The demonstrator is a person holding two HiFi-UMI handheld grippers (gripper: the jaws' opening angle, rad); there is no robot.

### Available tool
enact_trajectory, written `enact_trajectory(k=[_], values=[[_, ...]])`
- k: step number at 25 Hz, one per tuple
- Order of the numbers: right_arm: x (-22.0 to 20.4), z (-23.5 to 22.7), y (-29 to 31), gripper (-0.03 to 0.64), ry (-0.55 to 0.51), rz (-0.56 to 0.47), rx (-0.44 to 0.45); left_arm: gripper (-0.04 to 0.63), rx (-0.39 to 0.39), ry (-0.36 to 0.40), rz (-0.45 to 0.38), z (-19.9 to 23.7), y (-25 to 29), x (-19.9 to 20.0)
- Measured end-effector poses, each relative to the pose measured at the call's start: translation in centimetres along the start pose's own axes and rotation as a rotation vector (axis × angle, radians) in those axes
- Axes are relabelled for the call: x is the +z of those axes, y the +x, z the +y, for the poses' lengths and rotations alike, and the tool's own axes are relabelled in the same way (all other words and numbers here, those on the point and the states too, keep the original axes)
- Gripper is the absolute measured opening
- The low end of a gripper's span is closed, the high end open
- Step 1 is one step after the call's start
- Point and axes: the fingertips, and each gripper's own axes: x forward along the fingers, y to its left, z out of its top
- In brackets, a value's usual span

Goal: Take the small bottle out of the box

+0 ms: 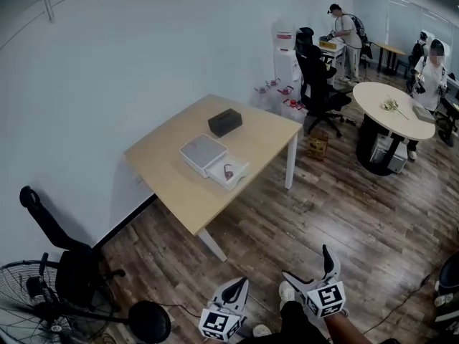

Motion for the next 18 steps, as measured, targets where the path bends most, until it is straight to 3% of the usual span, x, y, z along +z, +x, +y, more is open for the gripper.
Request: enact_trajectory(k=[18], values=[[3.1,-13.0,16.7,0.589,0.018,-0.015,0.178,0.012,0.133,0.014,0.001,7.2,18.4,5.4]])
